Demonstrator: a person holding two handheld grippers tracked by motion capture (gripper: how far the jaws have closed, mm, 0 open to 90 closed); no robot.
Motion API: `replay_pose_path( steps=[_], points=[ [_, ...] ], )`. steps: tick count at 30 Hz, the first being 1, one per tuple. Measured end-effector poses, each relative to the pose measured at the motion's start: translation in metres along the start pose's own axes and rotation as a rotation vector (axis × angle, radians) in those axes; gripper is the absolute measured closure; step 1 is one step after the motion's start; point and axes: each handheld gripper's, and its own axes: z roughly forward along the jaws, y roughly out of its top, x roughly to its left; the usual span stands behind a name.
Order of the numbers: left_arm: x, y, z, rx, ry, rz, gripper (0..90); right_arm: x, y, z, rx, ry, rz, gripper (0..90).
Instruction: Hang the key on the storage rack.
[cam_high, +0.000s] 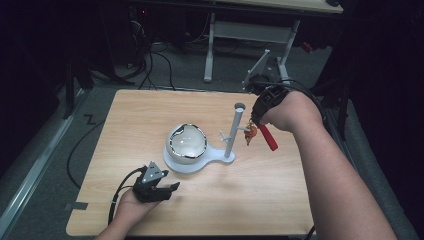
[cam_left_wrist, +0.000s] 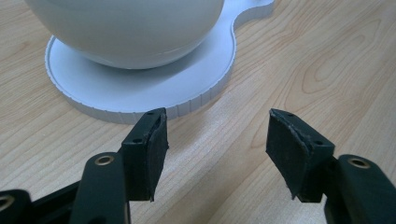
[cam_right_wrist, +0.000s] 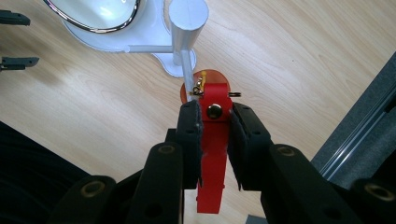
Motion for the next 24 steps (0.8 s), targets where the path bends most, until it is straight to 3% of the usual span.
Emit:
replay_pose_path(
  steps=[8, 24],
  points=[
    [0.001, 0.000, -0.001, -0.004, 0.000, -0.003, 38.9, 0.004, 0.007, 0.005, 0.005, -0.012, 0.000, 74.9],
    [0.001, 0.000, 0.000, 0.004, 0.004, 0.009, 39.0, -0.012, -0.002, 0.032, -0.011, 0.000, 0.027, 74.8]
  ],
)
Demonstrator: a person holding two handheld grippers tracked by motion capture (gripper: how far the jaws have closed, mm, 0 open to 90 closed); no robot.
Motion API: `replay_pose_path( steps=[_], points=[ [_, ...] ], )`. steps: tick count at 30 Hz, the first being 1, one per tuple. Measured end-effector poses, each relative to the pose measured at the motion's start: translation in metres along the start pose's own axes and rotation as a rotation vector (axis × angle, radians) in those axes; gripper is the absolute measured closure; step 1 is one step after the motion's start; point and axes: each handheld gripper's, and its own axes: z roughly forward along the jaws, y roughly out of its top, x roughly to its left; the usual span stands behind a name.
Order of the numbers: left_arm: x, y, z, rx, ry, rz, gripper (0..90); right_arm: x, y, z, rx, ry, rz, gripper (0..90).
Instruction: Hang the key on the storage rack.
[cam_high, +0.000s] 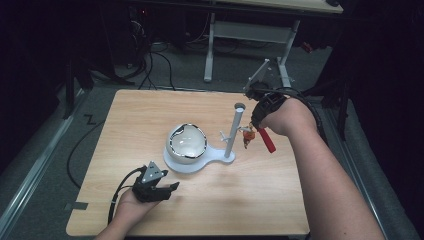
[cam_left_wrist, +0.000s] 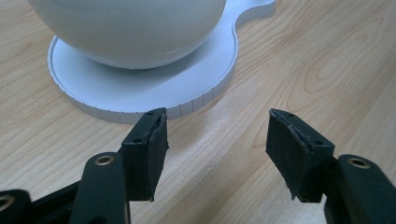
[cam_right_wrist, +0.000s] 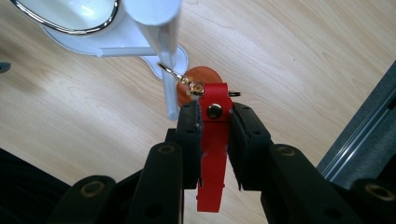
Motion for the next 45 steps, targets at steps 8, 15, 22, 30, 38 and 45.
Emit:
replay_pose_path(
  steps=[8, 15, 22, 30, 38, 45],
  points=[
    [0.000, 0.001, -0.001, -0.003, 0.002, 0.007, 38.9, -0.008, -0.002, 0.016, -0.015, -0.011, 0.038, 66.2],
    [0.000, 0.000, 0.002, -0.002, 0.001, -0.003, 39.0, -0.010, -0.006, 0.022, -0.029, -0.016, 0.048, 61.6],
    [0.000, -0.001, 0.000, -0.002, 0.006, -0.003, 39.1, -0.018, -0.019, 0.031, -0.090, -0.049, 0.094, 56.9],
    [0.001, -0.003, -0.001, 0.000, 0.011, -0.015, 39.1, -0.029, -0.045, 0.053, -0.173, -0.061, 0.156, 52.6],
    [0.000, -0.004, 0.001, 0.012, 0.006, -0.017, 39.1, -0.033, -0.084, 0.096, -0.246, -0.105, 0.185, 48.5],
    [0.003, -0.006, 0.002, 0.024, 0.008, -0.030, 39.1, -0.026, -0.122, 0.137, -0.357, -0.114, 0.222, 46.7]
  ],
)
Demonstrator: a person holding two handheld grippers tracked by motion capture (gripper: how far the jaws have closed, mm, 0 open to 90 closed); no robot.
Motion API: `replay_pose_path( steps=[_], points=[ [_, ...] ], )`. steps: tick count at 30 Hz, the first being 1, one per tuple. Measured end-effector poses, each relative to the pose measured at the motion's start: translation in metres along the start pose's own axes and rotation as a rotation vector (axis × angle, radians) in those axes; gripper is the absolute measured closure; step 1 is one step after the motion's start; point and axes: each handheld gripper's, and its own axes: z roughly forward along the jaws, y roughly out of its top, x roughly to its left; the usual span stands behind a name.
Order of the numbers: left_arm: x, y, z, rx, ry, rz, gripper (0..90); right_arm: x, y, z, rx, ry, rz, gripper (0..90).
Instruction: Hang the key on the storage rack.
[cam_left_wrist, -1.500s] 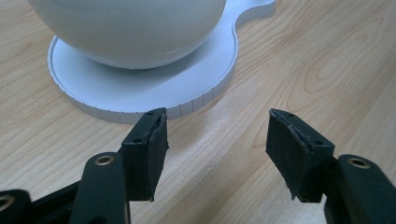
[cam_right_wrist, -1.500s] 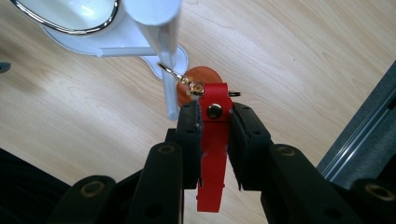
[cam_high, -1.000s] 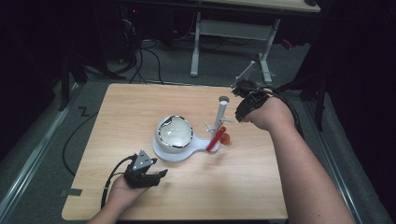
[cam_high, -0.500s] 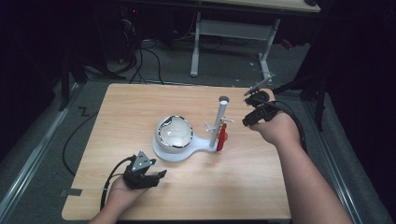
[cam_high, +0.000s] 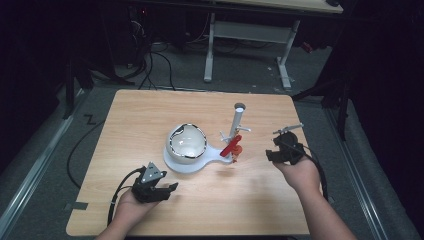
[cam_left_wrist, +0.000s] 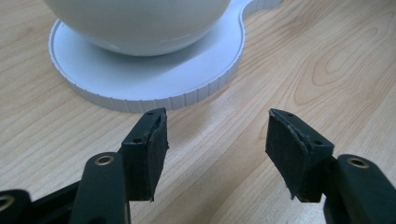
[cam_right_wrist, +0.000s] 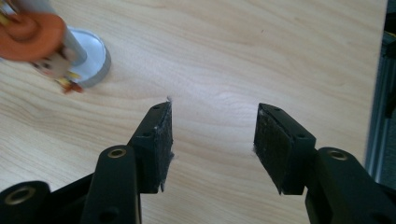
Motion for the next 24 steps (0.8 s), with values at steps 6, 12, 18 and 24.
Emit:
replay_pose_path(
  steps=[6, 12, 18, 24],
  points=[
    [0.000, 0.000, 0.001, 0.007, 0.002, -0.001, 39.2, 0.012, -0.044, 0.018, -0.098, -0.018, 0.024, 43.8],
    [0.003, -0.002, 0.003, 0.014, 0.006, -0.009, 39.1, 0.023, -0.089, 0.034, -0.184, -0.034, 0.047, 38.7],
    [0.003, -0.003, 0.005, 0.023, 0.011, -0.009, 39.0, 0.032, -0.120, 0.048, -0.211, -0.002, 0.073, 37.6],
    [0.002, -0.002, 0.006, 0.019, 0.010, -0.010, 39.1, 0.030, -0.117, 0.043, -0.247, -0.002, 0.119, 36.8]
  ],
)
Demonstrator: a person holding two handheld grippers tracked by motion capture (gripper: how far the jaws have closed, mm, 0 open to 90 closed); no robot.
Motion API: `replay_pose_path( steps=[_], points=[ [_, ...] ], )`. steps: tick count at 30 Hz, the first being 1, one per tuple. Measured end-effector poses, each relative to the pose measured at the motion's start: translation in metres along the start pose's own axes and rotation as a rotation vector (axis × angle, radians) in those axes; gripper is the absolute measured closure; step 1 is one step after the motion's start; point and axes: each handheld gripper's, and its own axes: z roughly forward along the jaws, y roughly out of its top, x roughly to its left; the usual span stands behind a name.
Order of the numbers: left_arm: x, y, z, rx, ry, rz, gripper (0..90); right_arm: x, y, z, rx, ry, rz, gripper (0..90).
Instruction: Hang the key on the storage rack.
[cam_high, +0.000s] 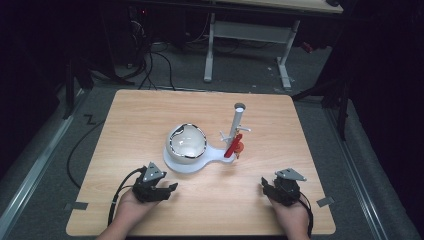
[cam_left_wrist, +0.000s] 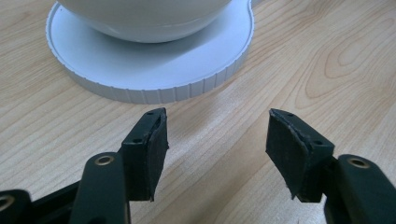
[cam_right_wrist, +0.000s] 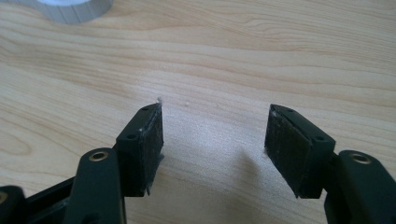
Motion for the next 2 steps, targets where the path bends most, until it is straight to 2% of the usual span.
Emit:
replay_pose_path(
  steps=[2],
  points=[
    [0.0008, 0.0006, 0.0003, -0.002, -0.002, -0.003, 39.1, -0.0014, 0.0004, -0.0011, -0.010, -0.004, 0.000, 36.5]
  ],
)
